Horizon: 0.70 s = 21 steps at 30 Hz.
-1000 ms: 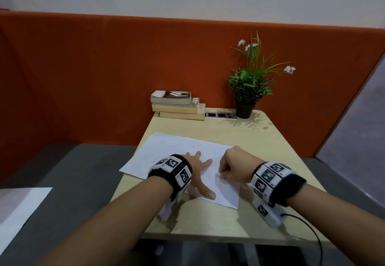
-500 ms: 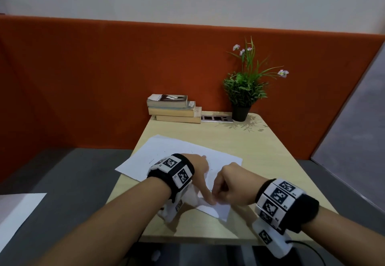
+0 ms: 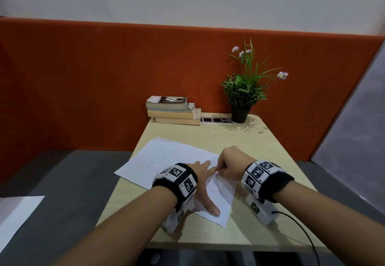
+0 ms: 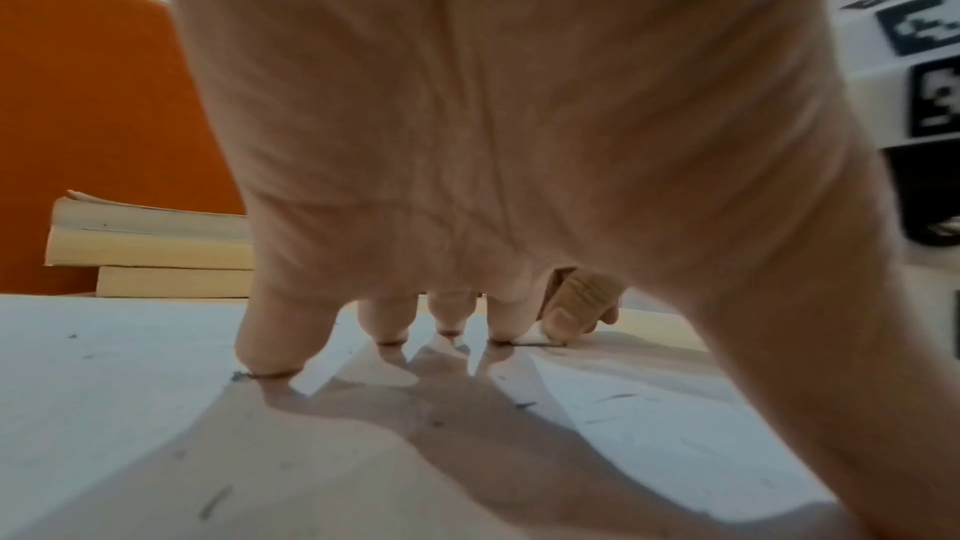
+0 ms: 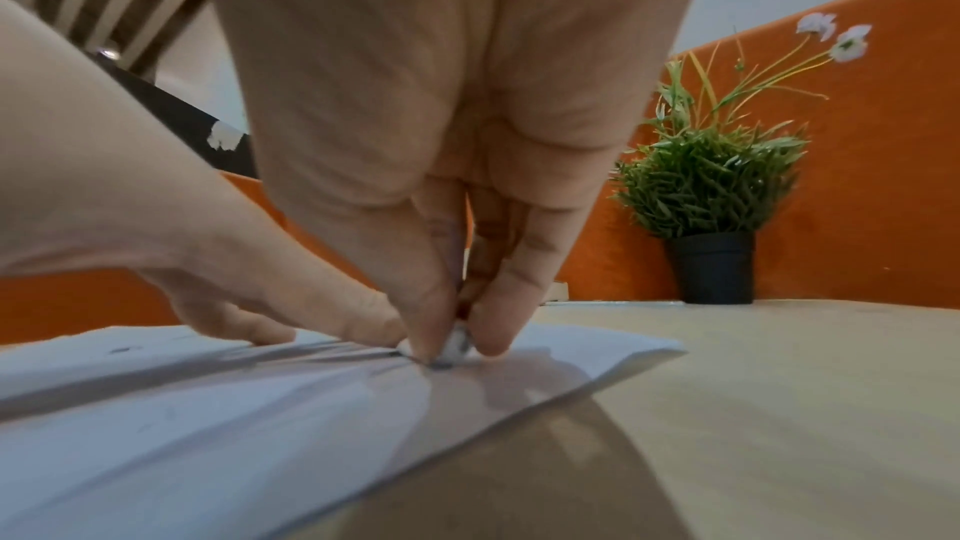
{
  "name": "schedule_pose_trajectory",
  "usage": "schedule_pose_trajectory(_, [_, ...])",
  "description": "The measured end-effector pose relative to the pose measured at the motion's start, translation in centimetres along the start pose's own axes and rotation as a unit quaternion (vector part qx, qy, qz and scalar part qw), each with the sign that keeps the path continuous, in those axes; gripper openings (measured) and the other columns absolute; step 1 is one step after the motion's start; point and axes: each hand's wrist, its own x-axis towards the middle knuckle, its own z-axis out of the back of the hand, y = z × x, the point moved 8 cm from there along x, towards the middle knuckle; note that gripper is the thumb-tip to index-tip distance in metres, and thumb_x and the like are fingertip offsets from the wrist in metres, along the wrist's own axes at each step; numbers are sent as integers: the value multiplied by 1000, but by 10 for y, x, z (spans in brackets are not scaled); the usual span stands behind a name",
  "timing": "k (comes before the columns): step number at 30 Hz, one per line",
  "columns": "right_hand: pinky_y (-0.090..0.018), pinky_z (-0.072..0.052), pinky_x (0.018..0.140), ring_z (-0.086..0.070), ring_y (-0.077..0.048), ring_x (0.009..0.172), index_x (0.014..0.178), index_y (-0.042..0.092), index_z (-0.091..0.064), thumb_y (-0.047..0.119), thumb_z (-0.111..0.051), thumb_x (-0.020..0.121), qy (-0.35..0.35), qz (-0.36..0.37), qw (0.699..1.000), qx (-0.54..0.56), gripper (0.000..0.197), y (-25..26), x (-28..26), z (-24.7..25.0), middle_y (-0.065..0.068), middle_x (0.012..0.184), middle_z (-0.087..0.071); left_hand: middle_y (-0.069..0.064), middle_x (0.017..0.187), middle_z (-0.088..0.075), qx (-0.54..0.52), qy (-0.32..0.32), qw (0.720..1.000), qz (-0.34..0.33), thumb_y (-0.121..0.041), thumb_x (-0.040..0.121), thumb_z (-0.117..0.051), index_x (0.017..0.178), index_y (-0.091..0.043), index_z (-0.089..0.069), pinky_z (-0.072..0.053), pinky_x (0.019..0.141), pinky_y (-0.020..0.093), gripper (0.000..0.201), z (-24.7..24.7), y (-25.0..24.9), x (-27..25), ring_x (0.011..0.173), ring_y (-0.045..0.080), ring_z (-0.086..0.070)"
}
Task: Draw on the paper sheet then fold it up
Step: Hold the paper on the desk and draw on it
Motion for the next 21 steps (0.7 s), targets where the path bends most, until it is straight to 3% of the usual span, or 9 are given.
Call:
schedule_pose_trajectory(2, [-28, -60, 77, -71, -18, 84, 94, 10, -82, 12, -70, 87, 3, -1, 1000, -5, 15, -1, -7, -5, -3, 89, -78, -8, 169, 6, 5, -4, 1000, -2, -76, 69, -75, 161, -36, 4, -18, 121, 50, 128, -3, 1, 3, 155, 20, -2])
schedule_pose_trajectory(4, [-21, -55, 64, -67, -11, 71, 83, 15, -80, 17, -72, 86, 11, 4, 1000, 9, 9, -2, -21, -12, 4, 77, -75, -6, 170, 9, 20, -10, 1000, 4, -82, 71, -68, 161, -33, 5, -18, 121, 52, 126, -6, -1, 7, 156, 23, 0])
schedule_pose_trajectory(6, [-15, -49, 59, -64, -4, 63, 77, 20, -78, 21, -75, 85, 38, 16, 999, 29, 9, -3, -35, -19, 10, 70, -71, -3, 169, 13, 25, -11, 1000, 13, -84, 75, -60, 162, -29, 7, -17, 122, 55, 123, -10, -2, 9, 156, 26, 4])
schedule_pose_trajectory(9, [-17, -54, 62, -68, -4, 67, 82, 18, -82, 21, -76, 83, 40, 21, 999, 30, 7, -3, -36, -16, 10, 75, -75, -2, 169, 13, 18, -16, 1000, 13, -83, 76, -60, 162, -28, 7, -16, 122, 56, 122, -11, -2, 11, 156, 28, 6])
schedule_pose_trajectory(15, [-34, -63, 81, -73, -20, 86, 92, 8, -83, 11, -71, 86, -2, -6, 1000, -9, 14, -6, 3, 0, -5, 91, -80, -4, 169, 12, 15, -10, 1000, 24, -85, 72, -62, 161, -31, 8, -14, 121, 56, 126, -11, 0, 14, 156, 26, 8])
schedule_pose_trajectory(21, [-20, -59, 70, -74, -9, 78, 88, 16, -84, 21, -79, 83, 30, 11, 998, 50, 9, -1, -34, -14, 4, 85, -79, -3, 169, 16, 16, -11, 1000, 21, -86, 72, -61, 161, -30, 9, -12, 122, 55, 127, -14, 1, 15, 156, 27, 9])
